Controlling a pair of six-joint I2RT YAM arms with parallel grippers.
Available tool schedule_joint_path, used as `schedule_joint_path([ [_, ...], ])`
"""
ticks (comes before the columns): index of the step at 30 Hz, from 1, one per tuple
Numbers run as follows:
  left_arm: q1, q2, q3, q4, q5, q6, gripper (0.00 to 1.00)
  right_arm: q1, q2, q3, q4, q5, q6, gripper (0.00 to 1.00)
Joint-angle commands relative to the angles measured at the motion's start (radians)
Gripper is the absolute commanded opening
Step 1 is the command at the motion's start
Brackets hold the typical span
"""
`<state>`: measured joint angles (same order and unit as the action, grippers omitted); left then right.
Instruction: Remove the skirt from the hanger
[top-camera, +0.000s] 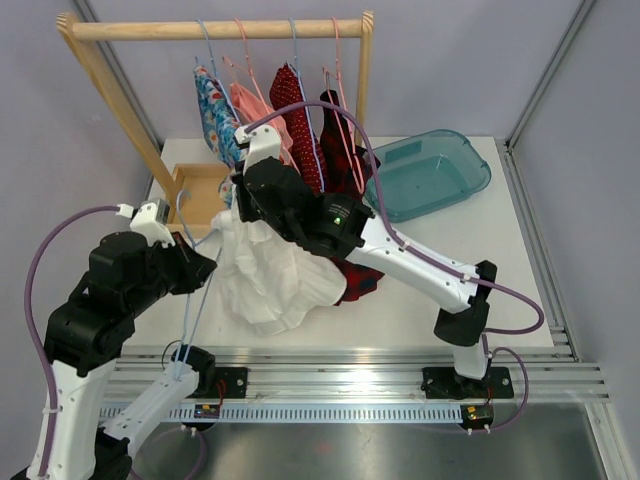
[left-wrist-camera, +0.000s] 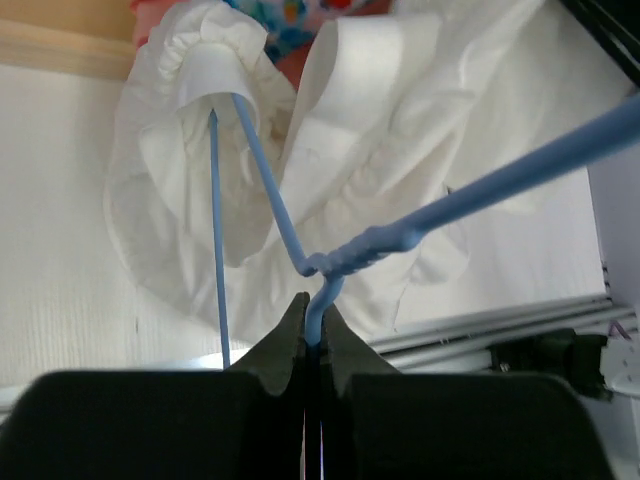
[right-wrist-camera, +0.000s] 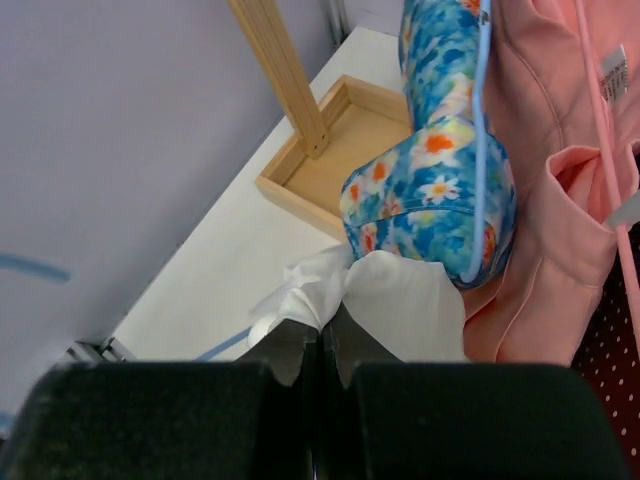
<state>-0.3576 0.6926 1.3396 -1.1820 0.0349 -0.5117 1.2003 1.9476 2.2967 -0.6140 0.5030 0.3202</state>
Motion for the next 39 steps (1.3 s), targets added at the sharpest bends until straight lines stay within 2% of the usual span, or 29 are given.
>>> schedule_joint_path([
  [1,0.002,-0.015,-0.01,-0.048,0.143,-0.013,0.0,-0.037,-0.062,-0.142,0.016,-0.02,0.016,0.0],
  [5,0.0,-0.024,0.033,-0.126,0.134,-0.01,0.0,-0.048,-0.133,-0.37,0.101,-0.058,0.098,0.0],
  [9,-0.004,-0.027,0.128,-0.159,-0.031,-0.001,0.0,-0.05,-0.232,-0.641,0.177,-0.118,0.204,0.0],
  [10,-0.004,-0.025,0.144,-0.162,-0.09,0.001,0.0,-0.047,-0.307,-0.784,0.207,-0.129,0.218,0.0],
  [12,-0.004,-0.044,0.15,-0.139,-0.197,0.009,0.0,-0.047,-0.409,-0.943,0.316,-0.121,0.259,0.0],
  [13,-0.004,-0.056,0.141,-0.124,-0.229,0.013,0.0,-0.047,-0.52,-1.091,0.353,-0.112,0.264,0.0],
  [15,-0.004,-0.093,0.075,-0.056,-0.297,0.031,0.0,-0.047,-0.696,-1.253,0.399,-0.055,0.243,0.0],
  [17,-0.004,-0.111,0.018,-0.012,-0.334,0.041,0.0,-0.048,-0.82,-1.312,0.354,0.035,0.218,0.0],
  [22,-0.004,-0.122,-0.216,0.099,-0.385,0.053,0.0,-0.048,-1.249,-1.324,0.2,0.296,0.209,0.0],
  [25,-0.004,-0.117,-0.311,0.153,-0.408,0.052,0.0,-0.05,-1.335,-1.231,0.181,0.423,0.102,0.0],
  [28,-0.004,-0.119,-0.342,0.194,-0.395,0.062,0.0,-0.05,-1.25,-1.065,0.149,0.592,-0.077,0.0],
  [30,-0.004,-0.12,-0.344,0.209,-0.408,0.071,0.0,-0.05,-1.175,-0.963,0.171,0.63,-0.15,0.0],
  [35,-0.004,-0.125,-0.358,0.245,-0.357,0.082,0.0,-0.05,-1.072,-0.879,0.534,0.681,-0.515,0.0],
  [37,-0.004,-0.127,-0.329,0.233,-0.27,0.072,0.0,-0.05,-1.021,-0.849,0.602,0.655,-0.578,0.0],
  [38,-0.004,-0.127,-0.288,0.237,-0.096,0.094,0.0,-0.05,-0.998,-0.844,0.585,0.623,-0.563,0.0],
  [39,-0.004,-0.123,-0.269,0.242,0.004,0.11,0.0,-0.051,-0.989,-0.847,0.556,0.58,-0.532,0.0],
])
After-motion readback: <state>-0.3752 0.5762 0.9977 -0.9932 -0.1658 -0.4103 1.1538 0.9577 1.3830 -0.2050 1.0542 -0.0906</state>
